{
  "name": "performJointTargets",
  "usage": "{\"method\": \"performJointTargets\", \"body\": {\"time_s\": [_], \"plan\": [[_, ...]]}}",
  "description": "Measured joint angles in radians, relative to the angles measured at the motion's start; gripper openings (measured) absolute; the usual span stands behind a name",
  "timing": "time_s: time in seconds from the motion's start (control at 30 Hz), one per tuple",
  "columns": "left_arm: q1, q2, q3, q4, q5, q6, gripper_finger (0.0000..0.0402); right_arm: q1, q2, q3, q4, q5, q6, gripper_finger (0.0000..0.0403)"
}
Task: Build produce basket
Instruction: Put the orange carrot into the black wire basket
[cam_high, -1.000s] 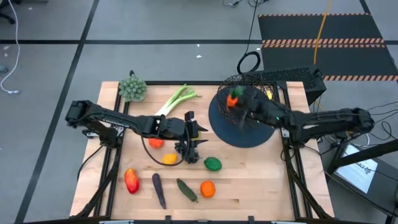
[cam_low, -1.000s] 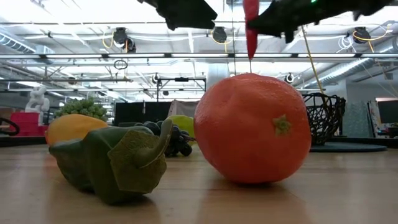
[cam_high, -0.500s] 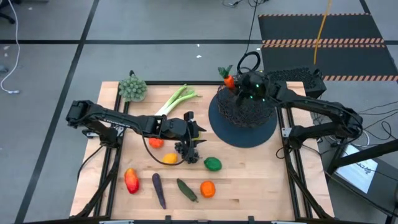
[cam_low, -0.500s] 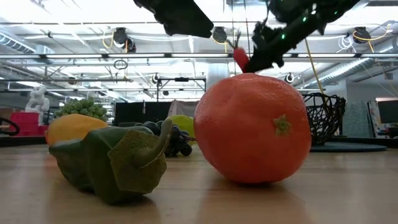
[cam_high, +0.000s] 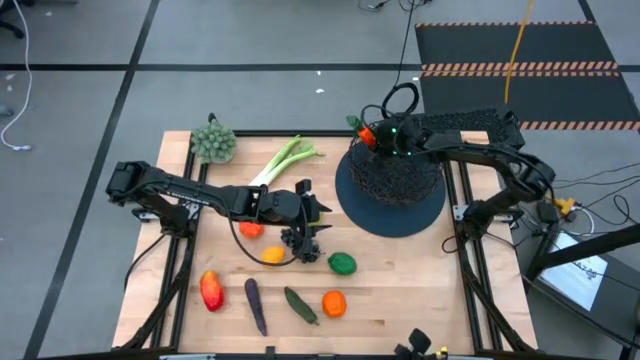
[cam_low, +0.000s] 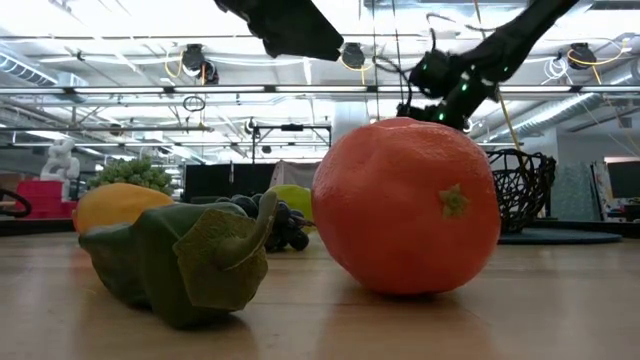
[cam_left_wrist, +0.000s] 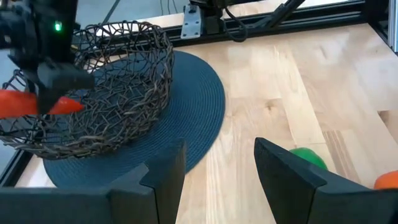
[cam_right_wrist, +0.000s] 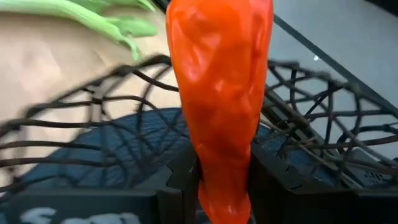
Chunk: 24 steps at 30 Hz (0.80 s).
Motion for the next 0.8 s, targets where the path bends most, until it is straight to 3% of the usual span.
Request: {"method": "performJointTargets", "body": {"time_s": [0.43, 0.8], "plan": [[-0.001, 0.0, 0.0, -0.013, 0.0, -0.014, 0.0191, 0.002, 0.071, 0.0, 0.043, 0.003, 0.003, 0.0132], [-0.001, 0.0, 0.0, -0.019, 0.0, -0.018, 0.0191, 0.012, 0.027, -0.001, 0.022, 0.004, 0.05, 0.0212]]}}
